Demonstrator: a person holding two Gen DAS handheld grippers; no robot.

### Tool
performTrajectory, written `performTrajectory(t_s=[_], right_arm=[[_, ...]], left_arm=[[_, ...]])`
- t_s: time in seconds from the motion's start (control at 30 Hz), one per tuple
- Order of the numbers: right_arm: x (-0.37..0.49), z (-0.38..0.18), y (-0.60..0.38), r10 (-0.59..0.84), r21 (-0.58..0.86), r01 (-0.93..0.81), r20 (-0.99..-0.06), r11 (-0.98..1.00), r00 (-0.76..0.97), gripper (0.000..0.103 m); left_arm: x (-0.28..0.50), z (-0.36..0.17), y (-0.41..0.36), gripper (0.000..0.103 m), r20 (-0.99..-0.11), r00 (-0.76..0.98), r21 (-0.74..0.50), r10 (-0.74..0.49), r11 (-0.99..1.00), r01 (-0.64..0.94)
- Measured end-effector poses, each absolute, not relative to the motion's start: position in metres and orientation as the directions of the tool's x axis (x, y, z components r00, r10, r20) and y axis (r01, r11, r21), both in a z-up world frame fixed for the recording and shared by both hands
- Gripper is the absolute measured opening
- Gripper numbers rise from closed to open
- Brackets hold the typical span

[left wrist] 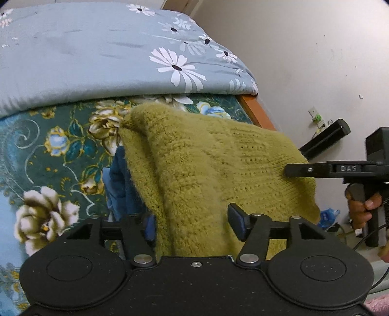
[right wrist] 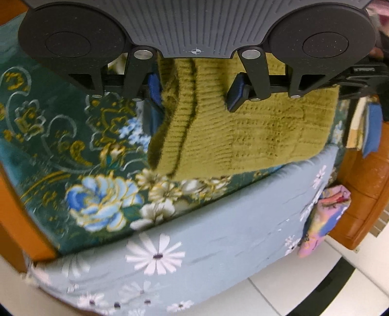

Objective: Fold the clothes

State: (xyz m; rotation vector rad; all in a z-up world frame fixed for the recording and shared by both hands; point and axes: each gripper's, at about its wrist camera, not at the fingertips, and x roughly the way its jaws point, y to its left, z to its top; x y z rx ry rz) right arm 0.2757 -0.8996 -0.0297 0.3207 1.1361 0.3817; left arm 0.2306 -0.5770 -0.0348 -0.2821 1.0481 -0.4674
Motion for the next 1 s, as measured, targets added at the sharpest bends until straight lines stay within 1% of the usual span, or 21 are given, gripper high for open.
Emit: performTrajectory(t_s=[0.07,0.13,0.17,0.2,0.23,0.27,0.3,0.37,0.43,0.5,0.53,0.57,0.77,0.87,1.0], right_arm=[[0.267,-0.023,-0.902,0.441,0.422,-0.139,-0.807,0.896,0.394,0.064],[0.258,-0.017,-0.906,0.432,0.410,-0.145,-0.799,0.900,0.418,0.067],[0.254,-0.014,-0.907,0.427,0.404,-0.148,-0.796,0.903,0.430,0.071],[0.249,-0.010,-0.909,0.422,0.398,-0.151,-0.791,0.905,0.442,0.073],[0.245,-0.007,-0.910,0.418,0.393,-0.154,-0.787,0.907,0.454,0.077],[0.240,-0.004,-0.912,0.413,0.387,-0.156,-0.783,0.909,0.465,0.081],[0.236,-0.001,-0.913,0.408,0.380,-0.159,-0.778,0.911,0.477,0.083],[0.227,0.005,-0.916,0.399,0.368,-0.164,-0.769,0.915,0.500,0.084],[0.217,0.011,-0.917,0.392,0.354,-0.174,-0.759,0.919,0.520,0.085],[0.205,0.015,-0.913,0.388,0.338,-0.194,-0.750,0.921,0.535,0.087],[0.198,0.017,-0.911,0.386,0.330,-0.203,-0.746,0.922,0.542,0.096],[0.192,0.019,-0.909,0.385,0.321,-0.213,-0.741,0.923,0.550,0.099],[0.154,0.033,-0.889,0.381,0.267,-0.274,-0.719,0.924,0.582,0.101],[0.133,0.041,-0.867,0.398,0.256,-0.313,-0.710,0.915,0.581,0.102],[0.102,0.050,-0.827,0.412,0.230,-0.361,-0.695,0.904,0.589,0.102]], left_arm=[[0.226,-0.029,-0.575,0.073,-0.757,0.437,-0.431,-0.485,0.874,0.224],[0.221,-0.024,-0.573,0.075,-0.752,0.460,-0.423,-0.472,0.881,0.213],[0.218,-0.021,-0.572,0.078,-0.750,0.471,-0.419,-0.465,0.884,0.207],[0.215,-0.018,-0.571,0.084,-0.746,0.488,-0.412,-0.454,0.890,0.198],[0.211,-0.014,-0.570,0.088,-0.742,0.507,-0.403,-0.439,0.896,0.186],[0.205,-0.010,-0.569,0.093,-0.737,0.527,-0.393,-0.422,0.903,0.174],[0.200,-0.007,-0.569,0.095,-0.735,0.542,-0.384,-0.407,0.909,0.163],[0.187,-0.002,-0.567,0.097,-0.732,0.565,-0.367,-0.380,0.919,0.143],[0.172,0.002,-0.566,0.101,-0.731,0.590,-0.343,-0.343,0.932,0.116],[0.154,0.004,-0.565,0.101,-0.727,0.616,-0.322,-0.304,0.943,0.085],[0.145,0.004,-0.565,0.101,-0.725,0.627,-0.314,-0.285,0.947,0.068],[0.137,0.005,-0.565,0.101,-0.723,0.638,-0.306,-0.267,0.951,0.051],[0.080,0.007,-0.560,0.101,-0.721,0.670,-0.238,-0.179,0.971,0.004],[0.061,0.009,-0.548,0.101,-0.716,0.676,-0.246,-0.173,0.969,-0.013],[0.032,0.019,-0.525,0.101,-0.681,0.719,-0.225,-0.142,0.974,-0.021]])
